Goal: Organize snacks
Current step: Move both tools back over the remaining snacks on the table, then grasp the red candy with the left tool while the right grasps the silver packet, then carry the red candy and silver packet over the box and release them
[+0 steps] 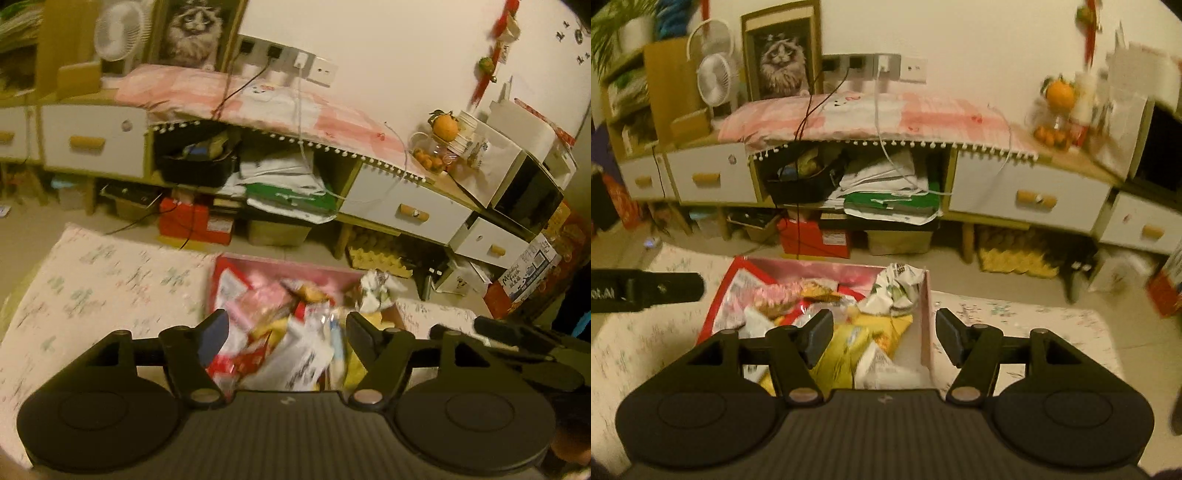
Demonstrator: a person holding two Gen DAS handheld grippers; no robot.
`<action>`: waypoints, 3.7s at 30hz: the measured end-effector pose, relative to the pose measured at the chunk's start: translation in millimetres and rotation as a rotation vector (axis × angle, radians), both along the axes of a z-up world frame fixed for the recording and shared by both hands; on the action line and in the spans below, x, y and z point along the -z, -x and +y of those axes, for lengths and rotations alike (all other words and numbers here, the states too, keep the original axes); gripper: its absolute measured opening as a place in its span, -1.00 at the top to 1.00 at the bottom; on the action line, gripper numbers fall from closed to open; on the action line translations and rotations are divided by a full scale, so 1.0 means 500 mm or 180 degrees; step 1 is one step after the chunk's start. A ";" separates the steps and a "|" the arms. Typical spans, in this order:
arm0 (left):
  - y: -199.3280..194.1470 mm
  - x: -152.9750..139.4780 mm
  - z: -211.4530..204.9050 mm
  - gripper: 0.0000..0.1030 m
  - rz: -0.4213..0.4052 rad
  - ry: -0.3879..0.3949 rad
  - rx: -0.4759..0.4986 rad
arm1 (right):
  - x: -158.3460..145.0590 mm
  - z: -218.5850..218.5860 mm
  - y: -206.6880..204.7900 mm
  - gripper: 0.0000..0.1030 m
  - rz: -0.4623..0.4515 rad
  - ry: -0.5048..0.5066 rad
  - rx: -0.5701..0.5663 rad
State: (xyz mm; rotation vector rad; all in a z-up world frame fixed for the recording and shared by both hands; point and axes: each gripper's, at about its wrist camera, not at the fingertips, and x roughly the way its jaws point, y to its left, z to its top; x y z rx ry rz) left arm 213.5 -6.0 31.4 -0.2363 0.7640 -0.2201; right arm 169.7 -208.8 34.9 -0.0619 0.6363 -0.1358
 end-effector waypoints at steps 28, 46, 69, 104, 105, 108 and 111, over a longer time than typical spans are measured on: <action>0.192 0.069 0.014 -0.77 0.0339 -0.0690 0.0301 | 0.062 0.089 0.128 -0.47 0.0311 0.0227 -0.0156; 0.201 0.127 -0.033 -0.80 0.0583 -0.0933 0.0735 | 0.093 0.066 0.132 -0.53 0.0529 0.0361 -0.0118; 0.182 0.181 -0.031 0.87 0.0882 -0.0514 0.0908 | 0.136 0.045 0.116 -0.56 0.0951 -0.0011 -0.0269; 0.162 0.196 -0.040 0.20 0.0763 -0.0513 0.1009 | 0.210 0.106 0.110 0.65 0.1191 0.0526 -0.1135; 0.162 0.193 -0.040 0.20 0.0755 -0.0507 0.1002 | 0.207 0.107 0.111 0.65 0.1175 0.0535 -0.1130; 0.165 0.182 -0.038 0.20 0.0708 -0.0541 0.0969 | 0.196 0.106 0.114 0.65 0.1129 0.0523 -0.1077; 0.166 0.172 -0.031 0.20 0.0676 -0.0494 0.0925 | 0.183 0.104 0.115 0.65 0.1065 0.0543 -0.0994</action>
